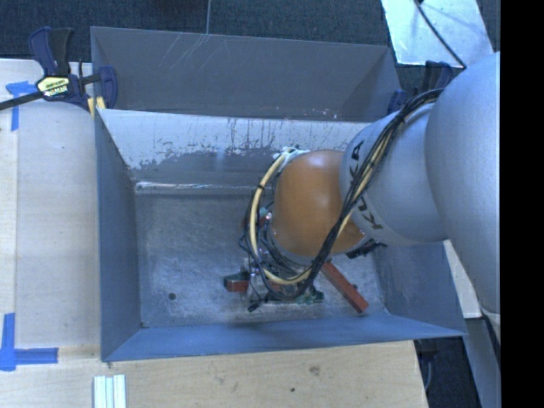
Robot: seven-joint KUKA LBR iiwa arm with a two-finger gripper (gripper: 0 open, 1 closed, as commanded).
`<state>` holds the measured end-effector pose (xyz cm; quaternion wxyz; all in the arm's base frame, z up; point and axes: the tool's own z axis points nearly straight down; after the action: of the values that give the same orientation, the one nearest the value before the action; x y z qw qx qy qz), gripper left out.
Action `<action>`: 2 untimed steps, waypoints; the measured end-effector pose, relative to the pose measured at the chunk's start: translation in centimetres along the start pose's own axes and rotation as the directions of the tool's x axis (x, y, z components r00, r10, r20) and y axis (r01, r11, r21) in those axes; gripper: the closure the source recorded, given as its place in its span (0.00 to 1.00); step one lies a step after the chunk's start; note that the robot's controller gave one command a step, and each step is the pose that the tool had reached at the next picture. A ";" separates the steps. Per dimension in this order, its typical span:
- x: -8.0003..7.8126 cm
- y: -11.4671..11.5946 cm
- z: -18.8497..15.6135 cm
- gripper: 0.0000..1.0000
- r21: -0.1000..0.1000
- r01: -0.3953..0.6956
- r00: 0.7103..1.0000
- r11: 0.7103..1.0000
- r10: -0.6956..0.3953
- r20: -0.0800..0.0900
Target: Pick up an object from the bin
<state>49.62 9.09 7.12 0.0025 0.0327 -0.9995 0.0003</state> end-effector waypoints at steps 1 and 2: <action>-0.2 -1.4 -1.0 1.00 -0.001 -0.056 0.998 0.998 0.056 0.009; -1.4 0.1 -7.7 1.00 -0.003 -0.076 0.997 0.997 0.076 0.014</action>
Offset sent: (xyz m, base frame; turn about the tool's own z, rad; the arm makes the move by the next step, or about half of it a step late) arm 0.0019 -0.0133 0.0101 0.0563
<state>51.09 9.31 14.77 -0.0043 -0.0055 -1.0000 -0.0010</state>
